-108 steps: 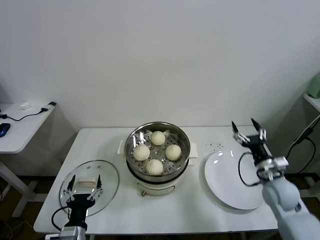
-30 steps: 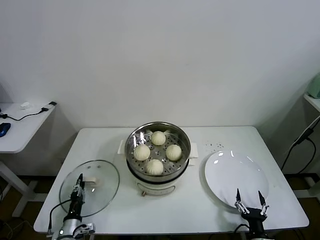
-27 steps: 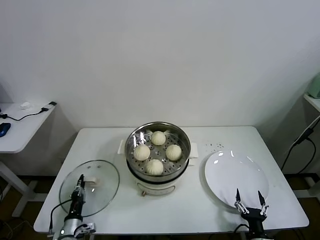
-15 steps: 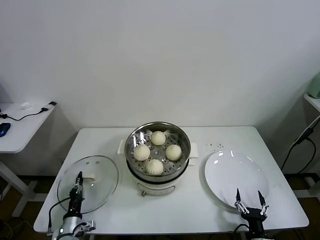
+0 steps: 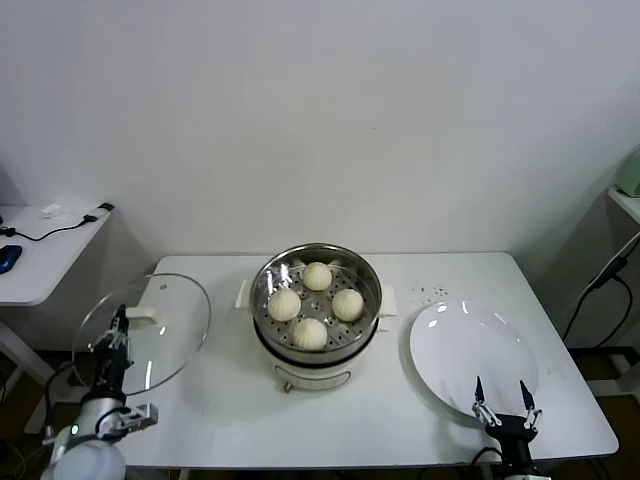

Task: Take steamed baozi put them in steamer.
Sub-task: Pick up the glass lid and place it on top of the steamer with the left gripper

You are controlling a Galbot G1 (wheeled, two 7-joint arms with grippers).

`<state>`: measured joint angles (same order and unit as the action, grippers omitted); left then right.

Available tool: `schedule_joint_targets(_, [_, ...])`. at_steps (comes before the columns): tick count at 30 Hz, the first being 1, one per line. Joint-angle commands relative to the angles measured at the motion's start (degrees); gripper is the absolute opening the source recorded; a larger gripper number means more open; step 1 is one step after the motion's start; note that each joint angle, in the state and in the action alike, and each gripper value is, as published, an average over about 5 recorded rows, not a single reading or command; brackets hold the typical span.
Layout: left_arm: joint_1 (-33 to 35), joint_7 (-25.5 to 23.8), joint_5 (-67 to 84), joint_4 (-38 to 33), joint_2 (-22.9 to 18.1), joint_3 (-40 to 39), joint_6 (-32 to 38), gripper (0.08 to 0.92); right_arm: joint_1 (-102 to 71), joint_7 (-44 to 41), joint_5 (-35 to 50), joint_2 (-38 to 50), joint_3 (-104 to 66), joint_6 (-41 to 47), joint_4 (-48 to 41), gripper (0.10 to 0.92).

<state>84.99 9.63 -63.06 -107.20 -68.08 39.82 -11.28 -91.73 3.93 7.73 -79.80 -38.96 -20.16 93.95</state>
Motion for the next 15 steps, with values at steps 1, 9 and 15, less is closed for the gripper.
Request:
schedule_joint_targets(1, [-2.32, -17.96, -1.99, -20.27, 6.90, -6.72, -17.19, 0.134, -0.49, 0.29, -2.44, -0.12, -0.31, 2.33, 2.76, 0.823])
schedule_joint_targets(9, [-9.07, -20.58, -7.96, -19.52, 4.42, -21.95, -24.86, 0.134, -0.92, 0.24, -2.67, -0.19, -0.13, 2.79, 4.24, 0.823])
schedule_joint_targets(15, [-15.85, -20.64, -8.11, -15.93, 0.93, -31.26, -27.32, 0.134, -1.12, 0.07, -2.67, -0.31, 0.36, 2.26, 4.37, 0.823])
